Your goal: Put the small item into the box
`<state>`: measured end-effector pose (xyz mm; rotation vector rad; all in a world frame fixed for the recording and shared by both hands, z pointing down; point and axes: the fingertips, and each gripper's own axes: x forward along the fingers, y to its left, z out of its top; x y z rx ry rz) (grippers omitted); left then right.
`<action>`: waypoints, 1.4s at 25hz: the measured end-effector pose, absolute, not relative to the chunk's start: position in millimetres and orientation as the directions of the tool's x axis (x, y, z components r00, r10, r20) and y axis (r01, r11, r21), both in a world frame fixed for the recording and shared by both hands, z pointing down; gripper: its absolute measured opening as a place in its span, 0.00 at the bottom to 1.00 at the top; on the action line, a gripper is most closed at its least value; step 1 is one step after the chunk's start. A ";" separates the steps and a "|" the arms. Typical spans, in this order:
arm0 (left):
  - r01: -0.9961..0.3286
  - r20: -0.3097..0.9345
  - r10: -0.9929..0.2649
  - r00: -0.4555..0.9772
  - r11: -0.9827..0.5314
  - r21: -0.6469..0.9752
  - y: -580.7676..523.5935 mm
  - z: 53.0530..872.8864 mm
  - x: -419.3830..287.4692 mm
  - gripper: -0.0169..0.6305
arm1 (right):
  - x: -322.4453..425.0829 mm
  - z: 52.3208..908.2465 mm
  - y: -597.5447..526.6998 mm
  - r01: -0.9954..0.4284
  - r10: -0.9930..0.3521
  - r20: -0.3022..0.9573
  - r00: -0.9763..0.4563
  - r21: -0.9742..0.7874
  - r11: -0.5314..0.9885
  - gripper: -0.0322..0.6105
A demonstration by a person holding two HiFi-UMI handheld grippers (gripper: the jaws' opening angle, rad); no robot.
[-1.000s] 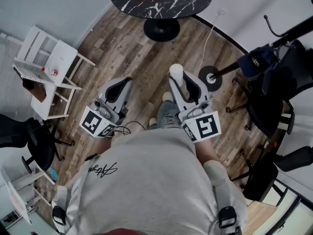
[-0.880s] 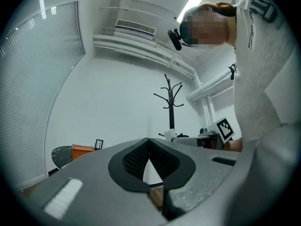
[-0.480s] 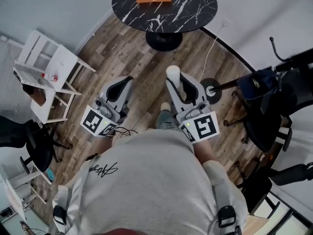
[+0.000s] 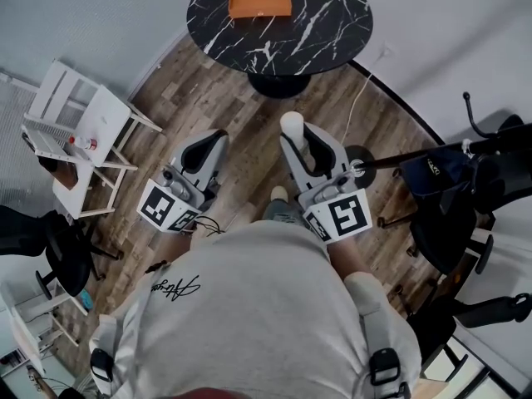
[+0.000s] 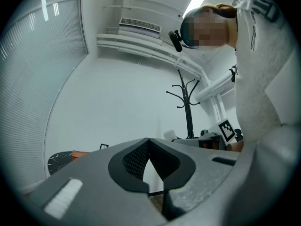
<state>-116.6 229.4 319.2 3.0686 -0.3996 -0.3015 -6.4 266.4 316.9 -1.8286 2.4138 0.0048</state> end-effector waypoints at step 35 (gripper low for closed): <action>-0.272 -0.176 -0.277 0.945 -0.961 0.051 176.6 312.6 -63.5 0.03 | 45.5 311.6 207.6 -0.948 -0.949 -0.091 -0.301 -0.078 0.308 0.26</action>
